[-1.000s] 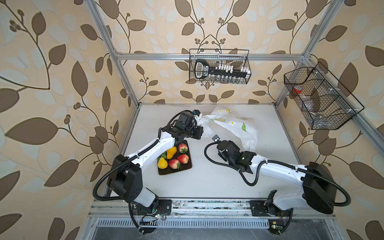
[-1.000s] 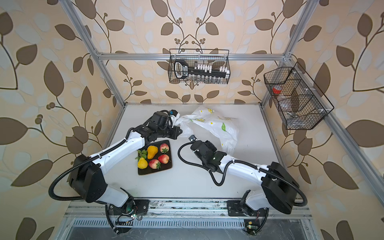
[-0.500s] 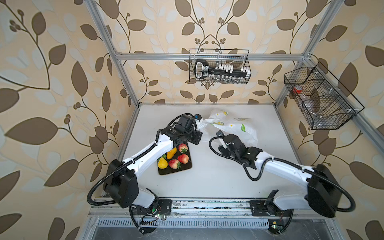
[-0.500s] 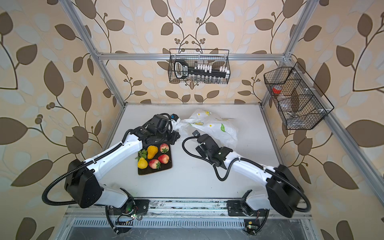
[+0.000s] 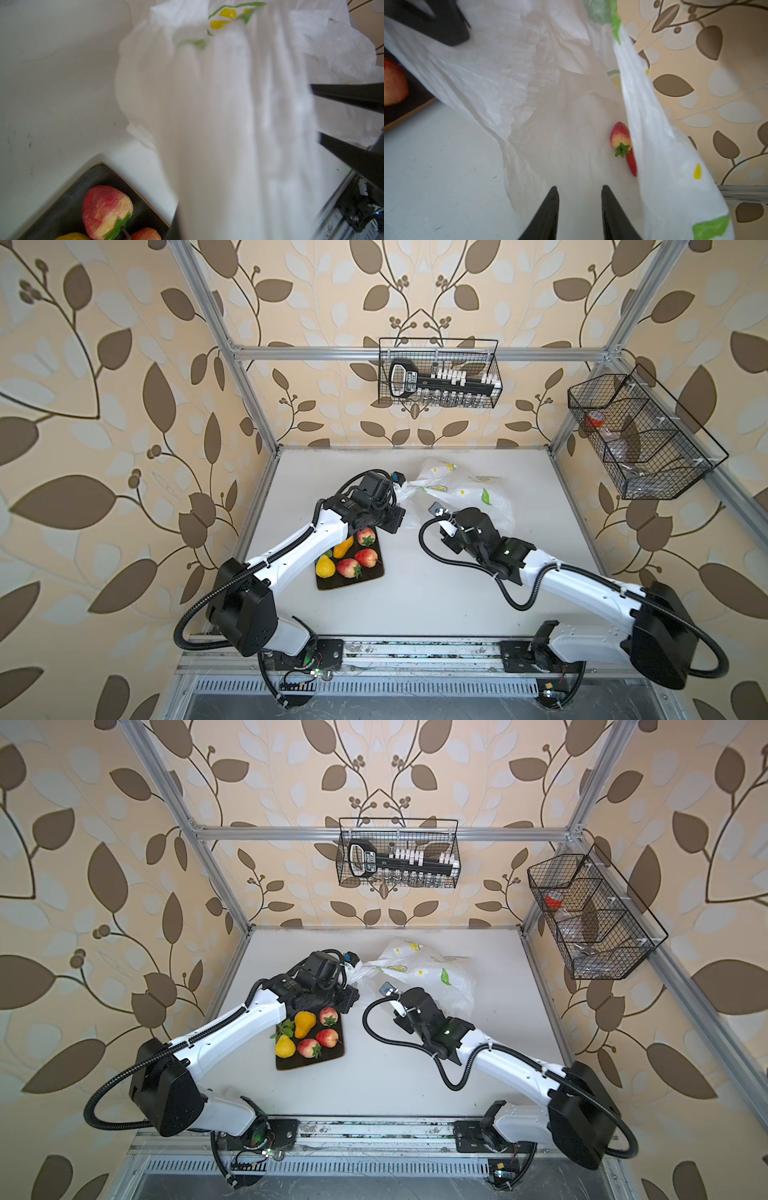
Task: Take the fake fruits out of the plastic bag
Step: 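Reach the right gripper into the bag mouth held by the left gripper, then grasp the pink-red apple inside the bag with the right gripper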
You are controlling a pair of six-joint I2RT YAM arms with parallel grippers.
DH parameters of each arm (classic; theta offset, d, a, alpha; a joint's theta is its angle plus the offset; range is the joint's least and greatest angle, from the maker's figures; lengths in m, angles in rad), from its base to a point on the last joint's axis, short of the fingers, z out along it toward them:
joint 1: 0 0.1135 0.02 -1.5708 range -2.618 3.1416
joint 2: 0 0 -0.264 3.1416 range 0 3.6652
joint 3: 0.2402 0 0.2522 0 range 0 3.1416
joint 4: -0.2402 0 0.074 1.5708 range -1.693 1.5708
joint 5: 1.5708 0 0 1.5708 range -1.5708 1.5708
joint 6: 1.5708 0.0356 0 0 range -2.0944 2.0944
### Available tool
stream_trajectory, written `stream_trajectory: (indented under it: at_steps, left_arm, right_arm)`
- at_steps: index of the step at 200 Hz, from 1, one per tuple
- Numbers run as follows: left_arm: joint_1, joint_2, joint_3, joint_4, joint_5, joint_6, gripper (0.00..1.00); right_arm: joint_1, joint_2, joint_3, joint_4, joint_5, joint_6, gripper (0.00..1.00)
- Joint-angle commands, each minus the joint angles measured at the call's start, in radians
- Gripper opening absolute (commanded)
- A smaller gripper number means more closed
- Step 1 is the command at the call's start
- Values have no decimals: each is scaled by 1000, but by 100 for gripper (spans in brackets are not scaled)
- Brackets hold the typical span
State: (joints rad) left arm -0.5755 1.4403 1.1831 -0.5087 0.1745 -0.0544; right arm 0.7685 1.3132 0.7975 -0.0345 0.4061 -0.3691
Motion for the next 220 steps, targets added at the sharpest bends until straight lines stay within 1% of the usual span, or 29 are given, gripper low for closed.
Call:
stream_trajectory:
  at_steps: [1,14,34,46,55,67,79,84,97,111,137,154,168,176,191,220]
  left_arm:
    - [-10,-20,47,-12,0,16,0]
    - [-10,-21,52,-26,-1,16,0]
    - [-11,-32,50,-49,-4,16,0]
    - [-10,-46,49,-69,-1,13,0]
    - [-12,-60,42,-77,12,13,0]
    - [-13,-81,25,-77,37,12,0]
    - [-13,-90,11,-73,81,11,0]
    - [-13,-90,7,-74,98,11,0]
    - [-13,-85,7,-79,128,7,0]
    - [-18,-78,17,-91,147,5,0]
    - [-36,-77,36,-117,164,14,0]
    - [-42,-79,47,-142,171,25,0]
    - [-46,-84,52,-156,180,34,0]
    - [-49,-87,52,-160,181,38,0]
    - [-59,-92,55,-169,185,44,0]
    - [-82,-94,62,-180,180,48,0]
  right_arm:
    - [2,84,-53,196,90,-159,35]
    - [-12,161,-63,273,131,-176,35]
    - [-41,264,-11,258,199,-120,37]
    - [-65,315,44,181,256,-20,39]
    - [-72,349,96,84,263,73,40]
    - [-106,384,139,-2,248,184,42]
    - [-113,406,161,-54,216,310,50]
    - [-121,410,168,-71,180,383,53]
    - [-149,421,187,-104,64,568,56]
    - [-174,433,204,-96,-24,738,59]
    - [-208,449,233,-18,-90,1003,68]
    - [-230,471,265,18,-107,1179,70]
    - [-242,491,283,53,-91,1278,72]
    - [-249,508,299,66,-81,1357,72]
    - [-266,542,329,86,-74,1445,73]
    - [-292,619,403,91,-64,1511,76]
